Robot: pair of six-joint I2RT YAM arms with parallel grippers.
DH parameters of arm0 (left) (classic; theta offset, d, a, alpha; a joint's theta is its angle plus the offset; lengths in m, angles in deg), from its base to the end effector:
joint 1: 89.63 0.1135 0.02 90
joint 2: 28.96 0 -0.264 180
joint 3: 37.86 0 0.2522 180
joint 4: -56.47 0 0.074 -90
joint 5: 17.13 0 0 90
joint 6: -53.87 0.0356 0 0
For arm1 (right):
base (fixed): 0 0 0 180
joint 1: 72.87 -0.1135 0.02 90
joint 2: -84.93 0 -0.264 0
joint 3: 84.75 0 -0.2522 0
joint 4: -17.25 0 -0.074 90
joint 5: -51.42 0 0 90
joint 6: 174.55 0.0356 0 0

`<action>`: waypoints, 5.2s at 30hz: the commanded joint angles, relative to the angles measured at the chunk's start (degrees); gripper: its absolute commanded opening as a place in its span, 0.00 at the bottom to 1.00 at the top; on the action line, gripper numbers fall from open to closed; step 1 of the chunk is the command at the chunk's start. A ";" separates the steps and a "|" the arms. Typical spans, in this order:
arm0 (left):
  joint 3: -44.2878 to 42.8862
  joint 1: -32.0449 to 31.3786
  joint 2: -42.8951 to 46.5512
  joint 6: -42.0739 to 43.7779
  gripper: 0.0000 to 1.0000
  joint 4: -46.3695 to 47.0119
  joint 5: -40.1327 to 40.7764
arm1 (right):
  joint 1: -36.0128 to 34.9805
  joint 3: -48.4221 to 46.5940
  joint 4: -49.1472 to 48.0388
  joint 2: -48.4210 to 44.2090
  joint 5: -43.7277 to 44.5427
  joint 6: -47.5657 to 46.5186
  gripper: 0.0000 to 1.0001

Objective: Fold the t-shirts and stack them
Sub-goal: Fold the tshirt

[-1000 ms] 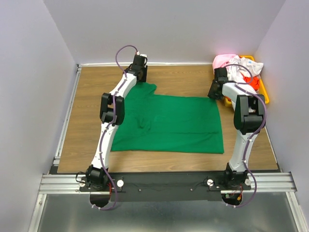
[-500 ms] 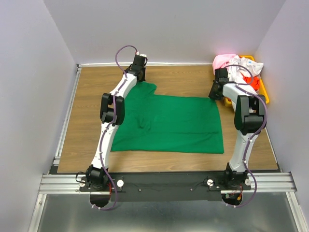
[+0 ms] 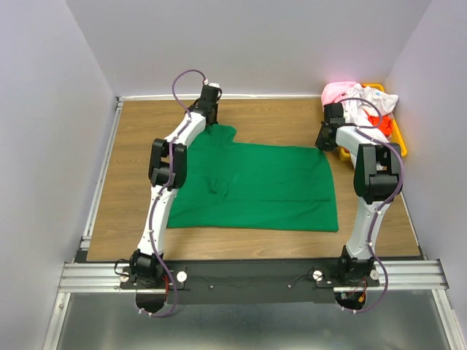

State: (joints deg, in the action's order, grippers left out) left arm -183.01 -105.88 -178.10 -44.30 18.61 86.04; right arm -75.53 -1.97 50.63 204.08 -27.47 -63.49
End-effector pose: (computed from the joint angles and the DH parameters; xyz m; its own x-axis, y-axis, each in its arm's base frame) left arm 0.5583 -0.1543 0.1589 -0.6496 0.0452 -0.7589 0.0174 0.9989 0.0446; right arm 0.4444 0.0138 0.1603 -0.7435 0.3184 -0.5881 0.3549 0.9332 0.0567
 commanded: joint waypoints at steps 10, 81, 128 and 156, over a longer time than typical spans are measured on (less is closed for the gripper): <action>3.51 1.92 7.46 1.57 0.00 8.71 -2.53 | 0.11 -5.74 3.41 2.48 -3.64 -0.76 0.01; 95.53 1.92 70.04 -19.07 0.00 40.98 -5.17 | -0.86 27.29 -2.74 -25.72 2.16 1.88 0.02; 81.12 -5.81 48.33 -19.08 0.77 49.85 -18.18 | -1.47 37.58 -11.88 -30.74 -13.93 0.74 0.66; 94.39 -12.84 59.74 -26.73 0.76 52.05 -16.08 | -1.47 36.97 -12.23 -28.36 -14.01 0.47 0.66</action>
State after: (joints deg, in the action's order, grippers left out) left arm -89.94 -118.39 -122.50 -69.15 69.34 69.43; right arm -76.66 34.81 39.39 174.62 -40.85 -63.14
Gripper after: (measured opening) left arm 0.759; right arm 0.660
